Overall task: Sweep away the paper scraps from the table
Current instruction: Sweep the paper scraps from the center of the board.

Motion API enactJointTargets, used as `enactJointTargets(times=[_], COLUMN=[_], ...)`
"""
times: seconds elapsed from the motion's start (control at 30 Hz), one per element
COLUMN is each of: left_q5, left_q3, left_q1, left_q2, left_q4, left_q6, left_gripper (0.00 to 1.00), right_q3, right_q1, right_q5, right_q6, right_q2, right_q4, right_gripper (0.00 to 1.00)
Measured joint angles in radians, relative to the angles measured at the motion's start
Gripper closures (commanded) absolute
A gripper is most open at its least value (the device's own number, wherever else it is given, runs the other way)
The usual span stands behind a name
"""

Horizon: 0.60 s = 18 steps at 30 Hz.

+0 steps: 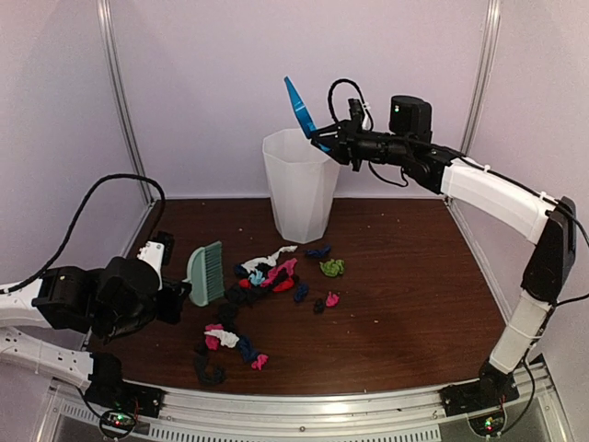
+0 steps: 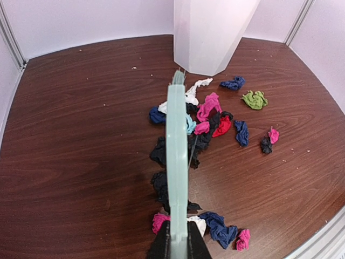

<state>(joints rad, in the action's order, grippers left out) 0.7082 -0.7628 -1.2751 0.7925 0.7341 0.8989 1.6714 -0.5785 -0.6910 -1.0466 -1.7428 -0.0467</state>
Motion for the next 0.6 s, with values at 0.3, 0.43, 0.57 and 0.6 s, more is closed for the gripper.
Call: enactJointTargets(times=[0.3, 0.43, 0.57, 0.6], left_q5=[-0.034, -0.051, -0.074, -0.081], left_q3=[0.004, 0.006, 0.006, 0.006], left_q1=[0.000, 0.000, 0.000, 0.000], left_q2=[0.000, 0.010, 0.035, 0.043], left_q4=[-0.035, -0.071, -0.116, -0.127], left_q6=[-0.042, -0.072, -0.105, -0.115], left_gripper=[1.00, 1.00, 1.00, 1.00], right_q3=[-0.128, -0.237, -0.344, -0.373], right_q1=[-0.077, -0.107, -0.129, -0.134], right_q5=[0.134, 0.209, 0.289, 0.312], right_q6=[0.278, 0.364, 0.435, 0.451], right_q2=[0.165, 0.277, 0.409, 0.447], right_q4=[0.257, 0.303, 0.351, 0.360], right_gripper=[1.00, 1.00, 1.00, 1.00])
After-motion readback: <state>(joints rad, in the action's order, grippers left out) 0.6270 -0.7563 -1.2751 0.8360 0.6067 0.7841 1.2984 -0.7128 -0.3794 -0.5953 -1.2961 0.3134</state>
